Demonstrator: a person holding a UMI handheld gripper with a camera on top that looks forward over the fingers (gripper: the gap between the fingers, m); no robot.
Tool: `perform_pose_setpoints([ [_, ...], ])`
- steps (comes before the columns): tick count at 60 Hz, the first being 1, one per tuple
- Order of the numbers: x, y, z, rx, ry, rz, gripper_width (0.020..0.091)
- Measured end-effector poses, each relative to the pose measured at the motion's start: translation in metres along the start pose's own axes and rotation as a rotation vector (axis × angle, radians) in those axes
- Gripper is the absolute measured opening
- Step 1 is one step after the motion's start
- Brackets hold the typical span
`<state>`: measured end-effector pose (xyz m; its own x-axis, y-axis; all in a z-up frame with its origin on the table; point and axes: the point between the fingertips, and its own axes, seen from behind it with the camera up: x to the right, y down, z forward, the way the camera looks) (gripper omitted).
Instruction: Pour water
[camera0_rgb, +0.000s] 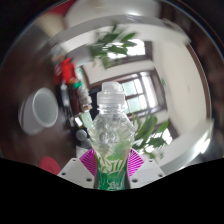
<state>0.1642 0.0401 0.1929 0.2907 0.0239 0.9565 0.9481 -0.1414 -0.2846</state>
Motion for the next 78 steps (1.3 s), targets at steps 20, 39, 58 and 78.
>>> perform_pose_setpoints([
  [20, -0.028, 0.029, 0.000, 0.018, -0.245, 1.093, 0.0343],
  [39, -0.091, 0.046, 0.011, 0.015, -0.240, 1.250, 0.0345],
  [58, -0.086, 0.048, 0.013, 0.040, -0.201, 1.297, 0.0491],
  [78, -0.092, 0.064, -0.077, -0.147, -0.216, 1.225, 0.0858],
])
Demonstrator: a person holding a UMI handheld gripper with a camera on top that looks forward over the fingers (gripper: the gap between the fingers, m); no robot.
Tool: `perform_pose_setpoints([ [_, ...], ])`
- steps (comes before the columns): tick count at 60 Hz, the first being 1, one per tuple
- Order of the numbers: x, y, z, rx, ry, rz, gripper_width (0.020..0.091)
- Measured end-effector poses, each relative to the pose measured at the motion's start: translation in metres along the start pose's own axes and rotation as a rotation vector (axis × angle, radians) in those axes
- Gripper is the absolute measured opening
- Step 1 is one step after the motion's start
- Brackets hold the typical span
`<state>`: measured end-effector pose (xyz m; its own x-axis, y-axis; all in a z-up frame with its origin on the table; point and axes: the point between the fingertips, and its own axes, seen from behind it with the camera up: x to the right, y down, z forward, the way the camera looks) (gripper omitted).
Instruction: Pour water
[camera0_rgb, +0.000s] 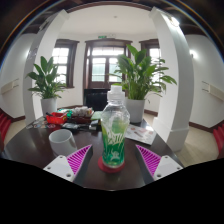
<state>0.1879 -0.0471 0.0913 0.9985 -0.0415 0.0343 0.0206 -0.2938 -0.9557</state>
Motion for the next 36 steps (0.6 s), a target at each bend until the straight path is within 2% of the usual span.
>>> perform_pose_setpoints([
  [16, -0.047, -0.012, -0.105, -0.018, -0.017, 0.118, 0.0856],
  [36, -0.075, -0.044, -0.149, 0.032, 0.007, 0.085, 0.0859],
])
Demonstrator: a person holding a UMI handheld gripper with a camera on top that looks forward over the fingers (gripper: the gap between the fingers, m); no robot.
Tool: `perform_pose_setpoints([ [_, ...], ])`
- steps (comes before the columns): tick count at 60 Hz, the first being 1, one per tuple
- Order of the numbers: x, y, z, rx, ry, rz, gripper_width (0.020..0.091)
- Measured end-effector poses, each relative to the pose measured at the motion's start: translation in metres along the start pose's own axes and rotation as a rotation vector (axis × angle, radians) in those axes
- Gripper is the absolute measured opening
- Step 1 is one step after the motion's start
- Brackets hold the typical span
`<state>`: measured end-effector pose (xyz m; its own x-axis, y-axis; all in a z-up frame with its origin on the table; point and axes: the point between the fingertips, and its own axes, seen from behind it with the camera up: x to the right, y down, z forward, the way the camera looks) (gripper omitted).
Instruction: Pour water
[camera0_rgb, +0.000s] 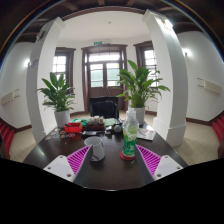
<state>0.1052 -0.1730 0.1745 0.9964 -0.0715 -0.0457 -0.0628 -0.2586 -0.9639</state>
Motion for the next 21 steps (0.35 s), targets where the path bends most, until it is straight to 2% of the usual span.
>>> perform_pose_setpoints([
  [21, -0.0063, -0.0089, -0.0077, 0.012, 0.007, -0.037, 0.0855],
])
